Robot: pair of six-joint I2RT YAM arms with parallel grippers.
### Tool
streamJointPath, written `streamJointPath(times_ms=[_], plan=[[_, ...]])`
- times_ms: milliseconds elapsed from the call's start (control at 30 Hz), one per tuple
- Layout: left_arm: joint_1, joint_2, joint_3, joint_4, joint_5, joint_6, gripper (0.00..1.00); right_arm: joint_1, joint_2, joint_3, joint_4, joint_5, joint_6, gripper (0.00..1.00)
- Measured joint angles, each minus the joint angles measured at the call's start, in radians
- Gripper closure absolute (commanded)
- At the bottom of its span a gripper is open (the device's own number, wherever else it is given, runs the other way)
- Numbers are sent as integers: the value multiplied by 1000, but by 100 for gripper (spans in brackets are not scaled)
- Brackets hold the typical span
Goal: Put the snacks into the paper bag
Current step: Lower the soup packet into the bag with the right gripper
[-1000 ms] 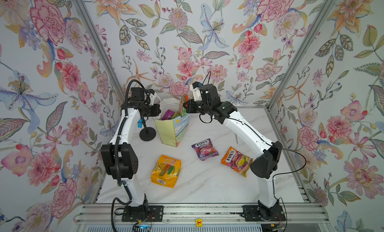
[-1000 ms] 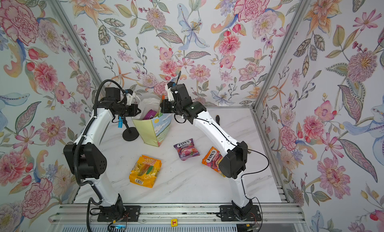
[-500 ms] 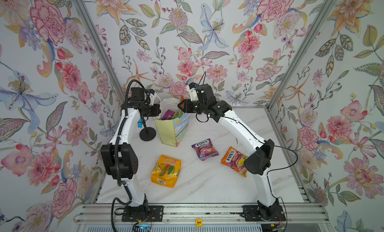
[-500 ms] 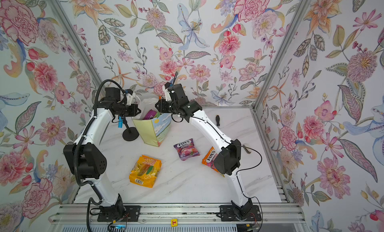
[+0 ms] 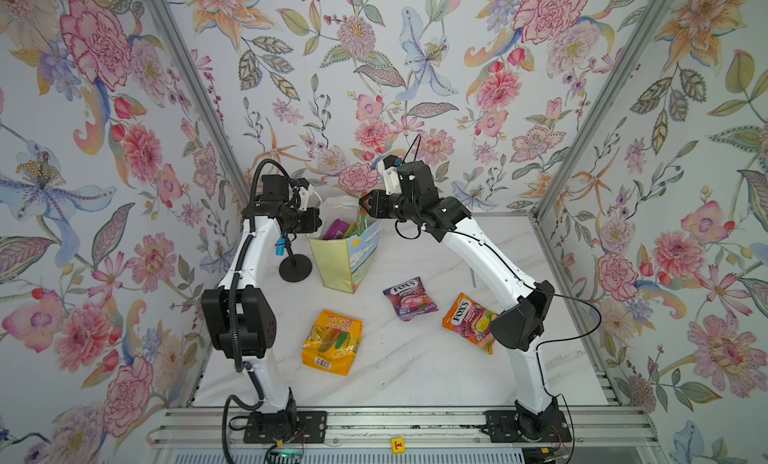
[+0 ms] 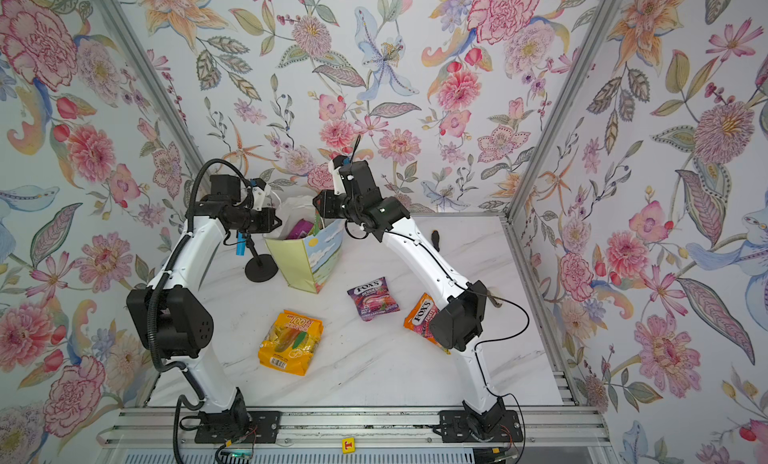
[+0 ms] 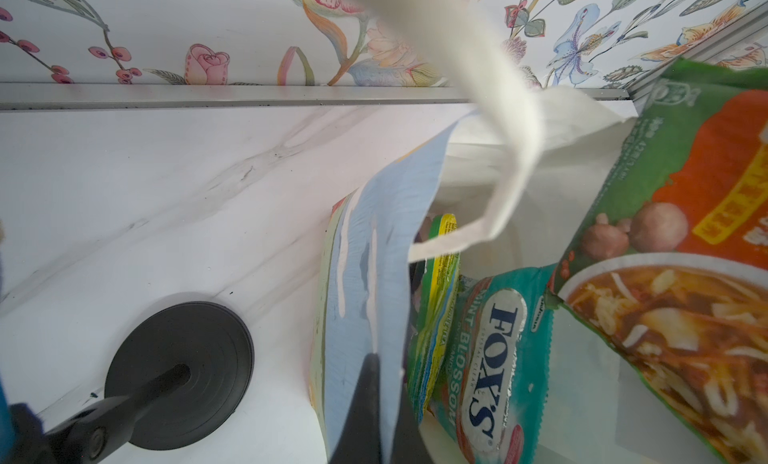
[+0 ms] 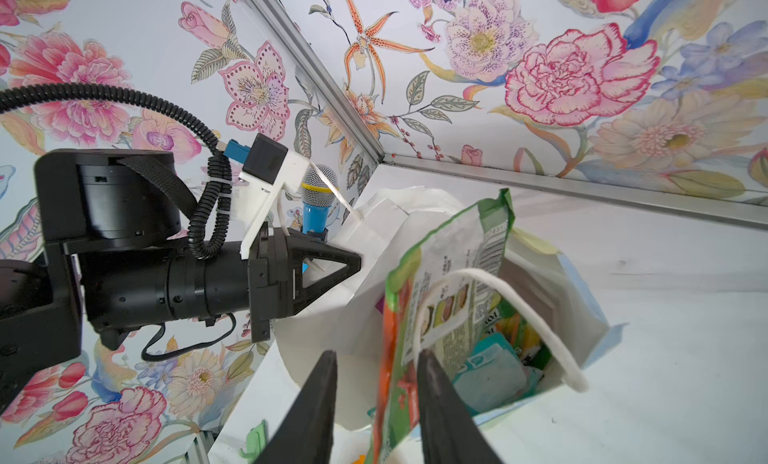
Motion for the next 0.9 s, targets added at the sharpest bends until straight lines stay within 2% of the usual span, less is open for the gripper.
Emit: streamJointPath(times_ms=[200, 333, 900], plan=[[0, 0, 0, 0, 0, 0, 97, 27, 0, 0, 0, 3, 1, 76], [0, 0, 0, 0, 0, 0, 97, 27, 5, 1, 0, 2, 8, 100], [6, 0, -1, 0, 14, 0, 97, 31, 18, 53, 10, -43, 76, 100]])
